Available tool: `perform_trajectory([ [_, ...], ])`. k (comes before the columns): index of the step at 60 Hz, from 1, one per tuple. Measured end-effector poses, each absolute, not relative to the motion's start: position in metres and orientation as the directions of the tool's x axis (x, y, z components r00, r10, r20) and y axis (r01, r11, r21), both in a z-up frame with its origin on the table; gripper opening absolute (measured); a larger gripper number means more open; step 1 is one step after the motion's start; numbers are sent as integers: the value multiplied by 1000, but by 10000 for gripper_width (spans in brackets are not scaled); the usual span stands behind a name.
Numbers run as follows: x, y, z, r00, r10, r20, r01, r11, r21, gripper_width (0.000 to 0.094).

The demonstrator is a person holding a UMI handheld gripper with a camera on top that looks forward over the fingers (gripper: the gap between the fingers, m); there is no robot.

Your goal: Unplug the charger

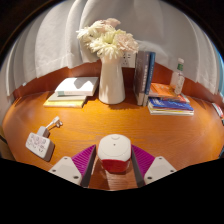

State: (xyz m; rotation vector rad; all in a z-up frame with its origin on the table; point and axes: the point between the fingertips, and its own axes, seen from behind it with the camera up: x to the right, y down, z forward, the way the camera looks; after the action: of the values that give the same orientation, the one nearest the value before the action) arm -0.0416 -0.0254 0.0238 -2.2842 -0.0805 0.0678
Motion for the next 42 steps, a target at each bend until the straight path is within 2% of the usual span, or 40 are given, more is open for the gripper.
perform_trajectory([
  [3, -47, -23, 32, 995, 91, -38, 30, -646, -763, 727],
  [8, -50, -18, 58, 996, 81, -46, 11, -600, -800, 751],
  [12, -51, -16, 85, 997, 66, -51, -6, -555, -831, 819],
  [25, -43, -41, 188, 998, -15, -58, -59, -403, -913, 810],
  [31, -32, -72, 229, 998, -56, -26, -45, -366, -930, 805],
  [42, -13, -143, 266, 993, -118, 24, -21, -364, -931, 807],
])
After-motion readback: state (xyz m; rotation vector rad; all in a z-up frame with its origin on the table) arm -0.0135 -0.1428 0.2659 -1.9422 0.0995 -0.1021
